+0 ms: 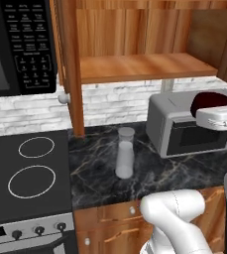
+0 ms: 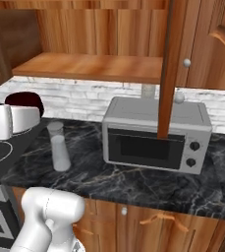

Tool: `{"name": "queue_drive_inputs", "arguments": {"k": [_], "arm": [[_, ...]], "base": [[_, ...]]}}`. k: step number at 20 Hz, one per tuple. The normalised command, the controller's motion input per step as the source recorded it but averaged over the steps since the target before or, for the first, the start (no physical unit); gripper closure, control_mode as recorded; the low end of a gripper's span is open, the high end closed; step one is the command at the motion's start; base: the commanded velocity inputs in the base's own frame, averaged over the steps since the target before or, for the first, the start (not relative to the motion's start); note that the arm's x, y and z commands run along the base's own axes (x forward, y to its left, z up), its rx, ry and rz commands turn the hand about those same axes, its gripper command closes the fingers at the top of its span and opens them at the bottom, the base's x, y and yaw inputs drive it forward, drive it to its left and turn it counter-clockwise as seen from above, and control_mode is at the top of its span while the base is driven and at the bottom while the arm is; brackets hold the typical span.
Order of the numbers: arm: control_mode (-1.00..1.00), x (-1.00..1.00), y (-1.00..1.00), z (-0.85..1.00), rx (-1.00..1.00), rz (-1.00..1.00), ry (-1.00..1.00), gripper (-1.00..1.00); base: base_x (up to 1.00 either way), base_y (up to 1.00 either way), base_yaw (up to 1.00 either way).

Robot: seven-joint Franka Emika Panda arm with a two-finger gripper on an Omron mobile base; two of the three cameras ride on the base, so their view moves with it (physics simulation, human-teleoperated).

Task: There is a tray on the dining counter. Grab the cup, mug, and pitcher and place them on the tray. The pitcher may be placed next to the tray if it cannot fit the tray.

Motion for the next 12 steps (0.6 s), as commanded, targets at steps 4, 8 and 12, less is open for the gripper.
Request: {"name": "queue_drive_inputs", "arguments": {"k": [4, 8, 12], "arm": [[1.00, 0.00, 0.00, 0.00, 0.00, 0.00, 0.00, 1.00], [1.00, 0.00, 0.00, 0.00, 0.00, 0.00, 0.00, 1.00], [1.00, 0.00, 0.00, 0.00, 0.00, 0.00, 0.00, 1.00]], "base": [[-0.61, 0.05, -0.11], [-0.26, 0.39, -0.24], [-0.08, 0.62, -0.36]]}}
